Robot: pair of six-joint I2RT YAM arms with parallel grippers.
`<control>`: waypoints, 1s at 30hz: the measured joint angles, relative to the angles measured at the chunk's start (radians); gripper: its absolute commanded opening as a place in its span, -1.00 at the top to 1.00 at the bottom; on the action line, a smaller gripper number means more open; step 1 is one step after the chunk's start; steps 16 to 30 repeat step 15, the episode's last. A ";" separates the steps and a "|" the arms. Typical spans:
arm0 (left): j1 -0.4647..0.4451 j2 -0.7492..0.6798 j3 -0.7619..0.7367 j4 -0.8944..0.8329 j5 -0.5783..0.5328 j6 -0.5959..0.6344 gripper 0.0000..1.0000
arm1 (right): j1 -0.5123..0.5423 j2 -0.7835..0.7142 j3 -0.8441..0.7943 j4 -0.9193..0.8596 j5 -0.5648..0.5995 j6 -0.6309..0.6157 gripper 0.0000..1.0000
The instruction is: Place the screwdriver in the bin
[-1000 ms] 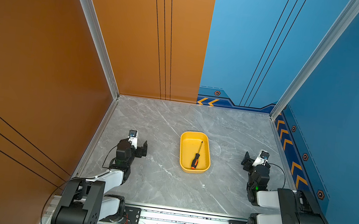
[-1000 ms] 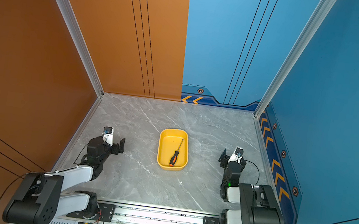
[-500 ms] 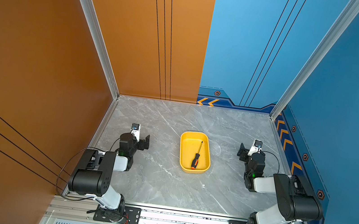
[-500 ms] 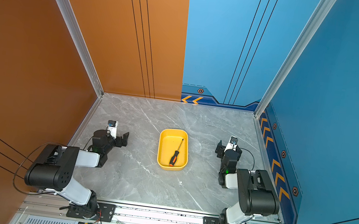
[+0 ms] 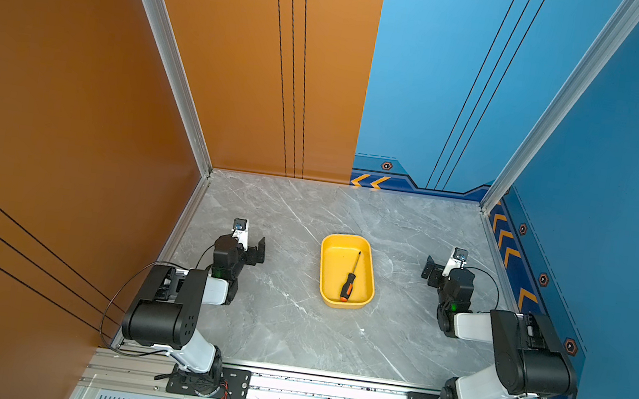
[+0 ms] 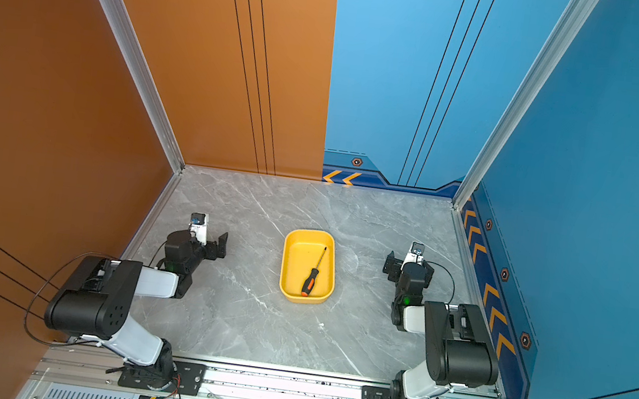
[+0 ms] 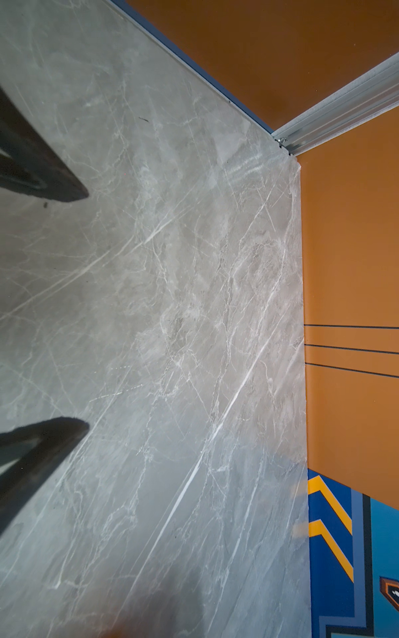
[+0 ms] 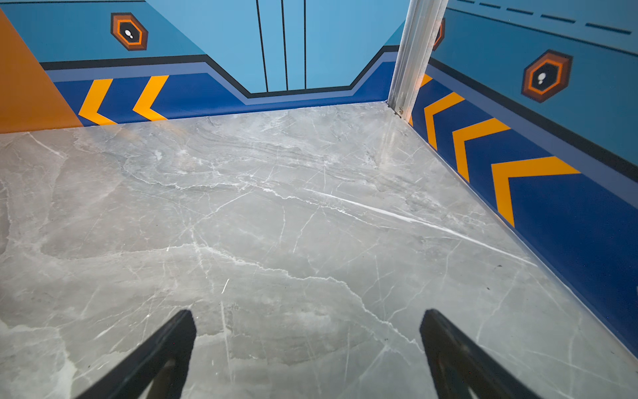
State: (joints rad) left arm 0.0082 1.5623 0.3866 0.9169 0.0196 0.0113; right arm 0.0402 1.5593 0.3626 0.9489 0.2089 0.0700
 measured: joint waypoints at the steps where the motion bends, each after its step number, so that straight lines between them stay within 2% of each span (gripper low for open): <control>1: -0.005 0.000 0.000 0.000 -0.011 0.000 -0.96 | 0.000 0.000 0.000 0.000 0.000 0.000 -1.00; 10: -0.029 0.000 -0.008 0.010 -0.072 0.000 -0.96 | 0.006 0.000 0.000 0.000 0.000 0.000 -1.00; 30: -0.033 0.000 -0.009 0.011 -0.082 0.001 -0.96 | 0.005 0.000 0.000 0.000 0.000 0.000 -1.00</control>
